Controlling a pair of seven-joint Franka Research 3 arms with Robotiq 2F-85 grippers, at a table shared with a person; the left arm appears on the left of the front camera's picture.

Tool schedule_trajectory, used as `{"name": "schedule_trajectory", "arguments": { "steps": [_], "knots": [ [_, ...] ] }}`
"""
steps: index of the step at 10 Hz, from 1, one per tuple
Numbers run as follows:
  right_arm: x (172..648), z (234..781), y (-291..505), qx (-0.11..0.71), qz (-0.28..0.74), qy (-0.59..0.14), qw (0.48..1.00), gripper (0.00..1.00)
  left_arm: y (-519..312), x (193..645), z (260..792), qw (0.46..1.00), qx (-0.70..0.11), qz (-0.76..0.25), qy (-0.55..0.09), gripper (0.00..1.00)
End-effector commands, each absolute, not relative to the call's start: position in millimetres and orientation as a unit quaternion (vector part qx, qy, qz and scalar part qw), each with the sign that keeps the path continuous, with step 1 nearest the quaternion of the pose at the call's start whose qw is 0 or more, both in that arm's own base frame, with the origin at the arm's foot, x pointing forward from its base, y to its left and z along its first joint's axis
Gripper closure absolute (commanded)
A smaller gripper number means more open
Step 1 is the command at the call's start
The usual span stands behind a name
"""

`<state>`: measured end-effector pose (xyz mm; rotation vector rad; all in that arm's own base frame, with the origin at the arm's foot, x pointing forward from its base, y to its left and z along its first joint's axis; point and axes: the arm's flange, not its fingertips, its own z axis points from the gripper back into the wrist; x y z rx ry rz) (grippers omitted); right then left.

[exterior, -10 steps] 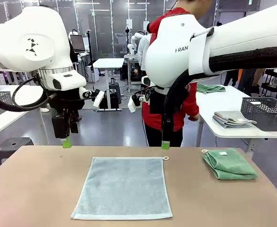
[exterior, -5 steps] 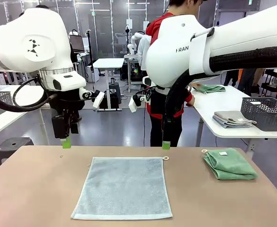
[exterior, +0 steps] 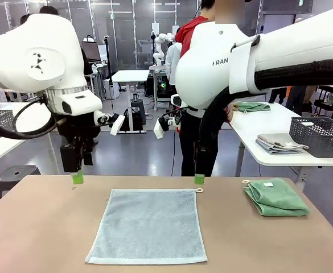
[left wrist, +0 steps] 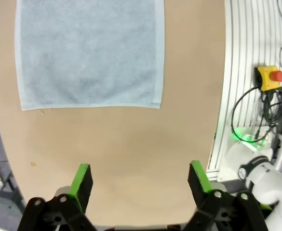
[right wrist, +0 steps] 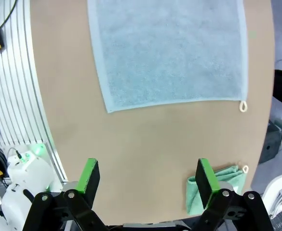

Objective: Fold the towels and place them in the basket.
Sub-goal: When a person lays out a Towel with hook on the table, fold it in half twice.

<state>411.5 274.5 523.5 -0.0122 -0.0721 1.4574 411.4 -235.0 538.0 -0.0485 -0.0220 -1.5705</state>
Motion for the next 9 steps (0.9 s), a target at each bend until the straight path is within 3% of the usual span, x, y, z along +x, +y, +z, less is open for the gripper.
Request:
{"name": "schedule_trajectory", "arguments": {
  "steps": [1, 4, 9],
  "knots": [
    [378, 494, 263, 0.017, 0.684, -0.058, 0.727, 0.00, -214, 385, 508, 0.699, -0.023, -0.714, -0.038, 0.00],
    [343, 445, 258, 0.029, 0.689, -0.062, 0.721, 0.00, -201, 358, 446, 0.696, -0.036, -0.715, -0.048, 0.00],
    [348, 356, 259, 0.023, 0.696, -0.045, 0.716, 0.00, -197, 354, 353, 0.697, -0.045, -0.715, -0.030, 0.00]
  ]
}}
